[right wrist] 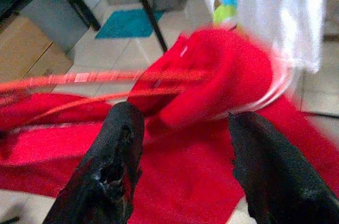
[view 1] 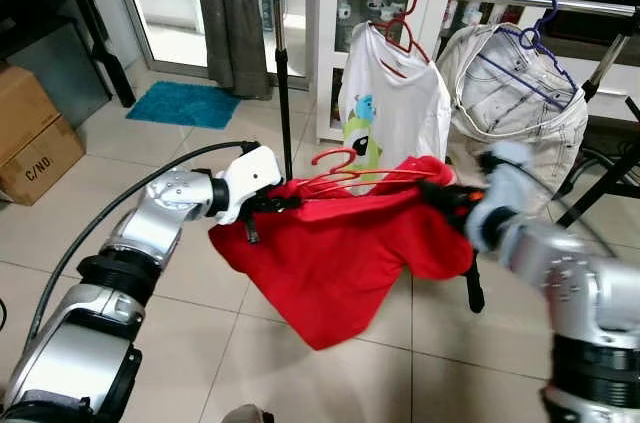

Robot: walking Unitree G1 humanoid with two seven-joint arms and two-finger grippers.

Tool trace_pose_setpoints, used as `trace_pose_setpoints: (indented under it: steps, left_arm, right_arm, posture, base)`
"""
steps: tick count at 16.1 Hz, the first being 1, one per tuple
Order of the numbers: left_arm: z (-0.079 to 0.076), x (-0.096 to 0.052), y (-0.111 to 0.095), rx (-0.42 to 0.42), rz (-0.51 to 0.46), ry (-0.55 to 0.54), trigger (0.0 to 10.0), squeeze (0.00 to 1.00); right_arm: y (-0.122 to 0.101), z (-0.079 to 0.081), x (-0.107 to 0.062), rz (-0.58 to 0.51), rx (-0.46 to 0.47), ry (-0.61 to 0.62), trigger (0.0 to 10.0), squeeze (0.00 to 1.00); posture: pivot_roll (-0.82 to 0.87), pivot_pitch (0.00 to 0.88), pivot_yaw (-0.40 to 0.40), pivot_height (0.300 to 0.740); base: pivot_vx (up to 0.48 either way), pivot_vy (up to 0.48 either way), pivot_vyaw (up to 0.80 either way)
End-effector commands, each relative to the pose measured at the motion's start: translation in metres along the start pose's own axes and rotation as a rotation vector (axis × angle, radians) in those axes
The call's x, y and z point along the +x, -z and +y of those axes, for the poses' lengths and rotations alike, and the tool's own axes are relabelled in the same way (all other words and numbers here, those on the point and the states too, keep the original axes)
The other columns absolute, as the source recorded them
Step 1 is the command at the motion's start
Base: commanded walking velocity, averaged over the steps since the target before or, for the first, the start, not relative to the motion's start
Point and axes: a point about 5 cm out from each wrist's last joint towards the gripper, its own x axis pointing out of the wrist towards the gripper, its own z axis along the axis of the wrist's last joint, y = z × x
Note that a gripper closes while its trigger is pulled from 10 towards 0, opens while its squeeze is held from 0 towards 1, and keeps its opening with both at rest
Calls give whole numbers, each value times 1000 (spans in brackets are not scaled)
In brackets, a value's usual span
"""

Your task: Hang hanger

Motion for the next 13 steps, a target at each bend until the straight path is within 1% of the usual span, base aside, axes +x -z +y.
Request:
trace_pose_setpoints:
  steps: [1, 2, 3, 4, 5, 6, 7, 8, 13]
  left_arm:
    - [6, -4, -9, 13, -40, -39, 0, 0]
    - [5, -3, -11, 13, -51, -36, 0, 0]
    - [3, -3, -13, 14, -58, -28, 0, 0]
    - [2, -3, -13, 14, -60, -25, 0, 0]
    - [1, -3, -12, 14, -60, -23, 0, 0]
    - [0, -3, -12, 13, -60, -23, 0, 0]
    - [0, -3, -12, 11, -60, -22, 0, 0]
    - [-1, -4, -11, 11, -59, -21, 0, 0]
    - [-5, -2, -12, 7, -58, -16, 0, 0]
  right_arm:
    - [-2, 1, 0, 4, -5, 14, 10000, 0]
    - [1, 4, 5, 5, 50, 13, 10000, 0]
    - [3, 4, 8, 9, 86, 30, 10000, 0]
    - [4, 3, 9, 7, 101, 43, 10000, 0]
    - [4, 1, 10, 0, 118, 62, 4157, 0]
    - [3, -2, 10, -9, 127, 80, 3059, 0]
    - [1, -6, 10, -18, 137, 98, 627, 0]
    - [0, -9, 10, -25, 142, 113, 0, 0]
    - [-1, -11, 11, -40, 157, 125, 0, 0]
  posture:
    - [-121, 0, 4, 740]
    - [-119, 0, 2, 740]
    - [-118, 0, 1, 740]
    - [-117, 0, -1, 740]
    - [-116, 0, -3, 740]
    - [-116, 0, -5, 740]
    - [-115, 0, -8, 740]
    - [-116, 0, -9, 740]
    - [-116, 0, -13, 740]
  base:
    - [0, 0, 0]
    - [0, 0, 0]
    - [0, 0, 0]
    - [0, 0, 0]
    - [0, 0, 0]
    - [0, 0, 0]
    - [0, 0, 0]
    - [0, 0, 0]
    - [0, 0, 0]
